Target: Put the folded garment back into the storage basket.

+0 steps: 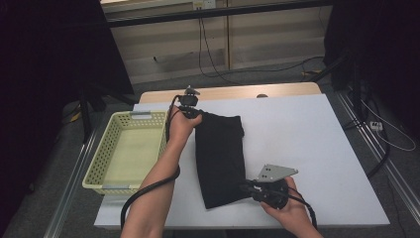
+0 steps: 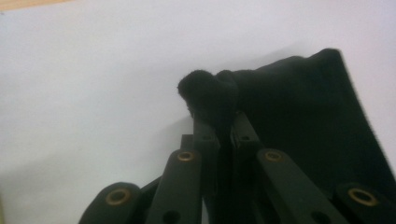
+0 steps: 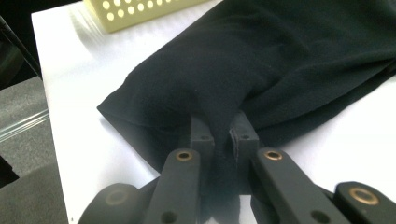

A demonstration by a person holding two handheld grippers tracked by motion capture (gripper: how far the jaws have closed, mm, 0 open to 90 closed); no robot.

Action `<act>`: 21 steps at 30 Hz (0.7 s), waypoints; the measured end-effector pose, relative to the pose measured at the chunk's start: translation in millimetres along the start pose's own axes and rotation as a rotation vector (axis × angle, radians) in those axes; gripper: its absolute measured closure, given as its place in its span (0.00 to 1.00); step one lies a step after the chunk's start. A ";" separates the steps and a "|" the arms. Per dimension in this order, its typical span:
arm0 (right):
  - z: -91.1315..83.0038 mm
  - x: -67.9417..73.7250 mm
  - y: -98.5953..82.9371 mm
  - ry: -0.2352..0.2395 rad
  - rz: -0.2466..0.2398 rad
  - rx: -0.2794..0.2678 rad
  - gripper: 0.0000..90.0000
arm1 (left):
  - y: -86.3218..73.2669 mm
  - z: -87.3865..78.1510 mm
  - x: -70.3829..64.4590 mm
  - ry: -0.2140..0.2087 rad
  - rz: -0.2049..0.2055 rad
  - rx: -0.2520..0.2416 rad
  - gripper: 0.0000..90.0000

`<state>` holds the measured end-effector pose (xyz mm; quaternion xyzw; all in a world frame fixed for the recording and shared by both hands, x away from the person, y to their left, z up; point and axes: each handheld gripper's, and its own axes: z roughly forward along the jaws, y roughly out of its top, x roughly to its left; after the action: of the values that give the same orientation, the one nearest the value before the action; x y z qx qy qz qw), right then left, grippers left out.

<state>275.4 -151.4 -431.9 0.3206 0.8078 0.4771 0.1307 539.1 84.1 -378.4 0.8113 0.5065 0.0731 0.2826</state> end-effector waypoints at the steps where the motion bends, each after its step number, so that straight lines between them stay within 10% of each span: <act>1: 0.0 0.0 0.0 0.000 0.000 0.000 0.93 | 0.0 0.0 0.0 0.000 0.000 0.000 0.94; 21: 15.7 23.1 39.2 0.018 -0.032 -0.126 0.93 | 33.0 -62.2 14.6 0.095 0.003 0.046 0.94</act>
<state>281.5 -112.5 -404.2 0.2944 0.7823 0.5277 0.1511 546.7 109.8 -311.7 0.8139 0.5198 0.1000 0.2394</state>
